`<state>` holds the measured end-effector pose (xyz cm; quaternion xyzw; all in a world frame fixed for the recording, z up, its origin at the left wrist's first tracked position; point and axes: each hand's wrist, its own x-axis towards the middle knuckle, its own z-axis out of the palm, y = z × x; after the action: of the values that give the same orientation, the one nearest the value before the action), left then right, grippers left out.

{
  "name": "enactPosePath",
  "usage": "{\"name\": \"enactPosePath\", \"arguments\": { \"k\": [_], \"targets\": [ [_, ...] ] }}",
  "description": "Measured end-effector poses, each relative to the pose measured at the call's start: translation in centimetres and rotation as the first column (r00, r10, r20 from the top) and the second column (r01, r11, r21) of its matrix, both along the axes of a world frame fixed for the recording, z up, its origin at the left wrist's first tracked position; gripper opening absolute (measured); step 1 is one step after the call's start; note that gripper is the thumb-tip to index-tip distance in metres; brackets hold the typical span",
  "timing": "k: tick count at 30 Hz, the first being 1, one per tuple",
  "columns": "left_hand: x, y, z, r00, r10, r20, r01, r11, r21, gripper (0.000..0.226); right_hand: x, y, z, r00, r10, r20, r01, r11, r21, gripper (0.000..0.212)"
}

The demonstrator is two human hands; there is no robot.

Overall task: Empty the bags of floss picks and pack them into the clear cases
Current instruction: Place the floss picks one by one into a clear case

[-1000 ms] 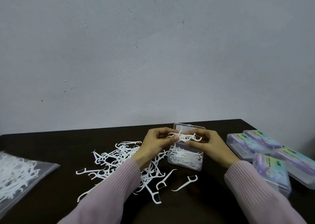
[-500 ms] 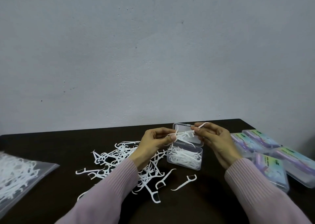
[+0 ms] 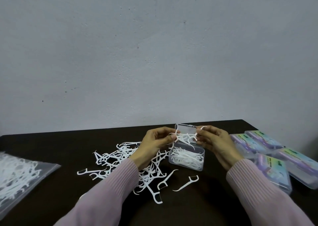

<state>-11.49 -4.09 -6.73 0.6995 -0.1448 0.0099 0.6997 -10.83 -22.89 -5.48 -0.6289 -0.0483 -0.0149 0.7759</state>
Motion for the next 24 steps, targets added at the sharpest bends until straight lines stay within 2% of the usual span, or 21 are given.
{"name": "enactPosePath", "arguments": {
  "k": [5, 10, 17, 20, 24],
  "targets": [
    [-0.12, -0.52, 0.26, 0.996, 0.016, 0.089, -0.025, 0.994, 0.103, 0.015, -0.25, 0.1, 0.0, 0.99, 0.127, -0.059, -0.128, 0.992, -0.015, 0.013],
    [-0.2, -0.86, 0.48, 0.985, 0.044, 0.168, -0.067, 0.989, 0.133, 0.017, -0.3, 0.02, -0.05, 0.963, 0.245, -0.114, -0.255, 0.963, -0.088, 0.017],
    [0.21, -0.78, 0.15, 0.97, 0.142, 0.197, -0.173, 0.973, 0.151, 0.014, -0.07, -0.01, 0.04, 0.938, 0.302, -0.169, -0.313, 0.949, -0.045, 0.019],
    [0.33, -0.82, 0.13, 0.965, 0.179, 0.193, -0.207, 0.969, 0.132, 0.014, -0.32, -0.06, 0.11, 0.94, 0.315, -0.134, -0.331, 0.936, -0.119, 0.022],
    [0.35, -0.61, 0.33, 0.958, 0.226, 0.176, -0.241, 0.968, 0.07, 0.014, -0.18, -0.56, 0.05, 0.961, 0.253, -0.114, -0.275, 0.927, -0.255, 0.028]
  ]
}}
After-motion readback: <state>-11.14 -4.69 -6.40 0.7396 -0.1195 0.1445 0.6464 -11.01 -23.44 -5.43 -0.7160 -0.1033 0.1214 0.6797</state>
